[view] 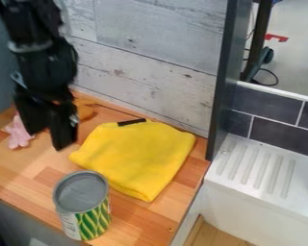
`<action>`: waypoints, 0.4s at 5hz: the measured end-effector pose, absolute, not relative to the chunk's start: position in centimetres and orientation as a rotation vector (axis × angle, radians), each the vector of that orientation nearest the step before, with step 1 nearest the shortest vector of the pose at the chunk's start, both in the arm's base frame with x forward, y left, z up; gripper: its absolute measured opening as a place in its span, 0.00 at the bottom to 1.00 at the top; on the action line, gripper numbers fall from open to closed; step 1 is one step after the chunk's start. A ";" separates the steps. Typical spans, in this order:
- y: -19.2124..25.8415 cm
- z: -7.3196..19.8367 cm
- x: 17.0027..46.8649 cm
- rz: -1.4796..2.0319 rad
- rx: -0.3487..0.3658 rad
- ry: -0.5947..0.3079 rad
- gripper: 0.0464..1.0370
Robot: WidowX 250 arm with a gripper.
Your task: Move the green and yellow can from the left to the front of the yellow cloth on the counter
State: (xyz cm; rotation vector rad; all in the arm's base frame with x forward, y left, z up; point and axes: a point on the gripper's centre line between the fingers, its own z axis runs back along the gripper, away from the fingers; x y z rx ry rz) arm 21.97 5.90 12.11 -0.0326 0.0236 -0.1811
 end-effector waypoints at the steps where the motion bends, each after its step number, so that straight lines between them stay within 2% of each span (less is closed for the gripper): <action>1: 9.4 14.7 20.8 -0.128 0.100 0.030 0.96; 2: 11.8 15.7 20.4 -0.101 0.161 0.028 0.96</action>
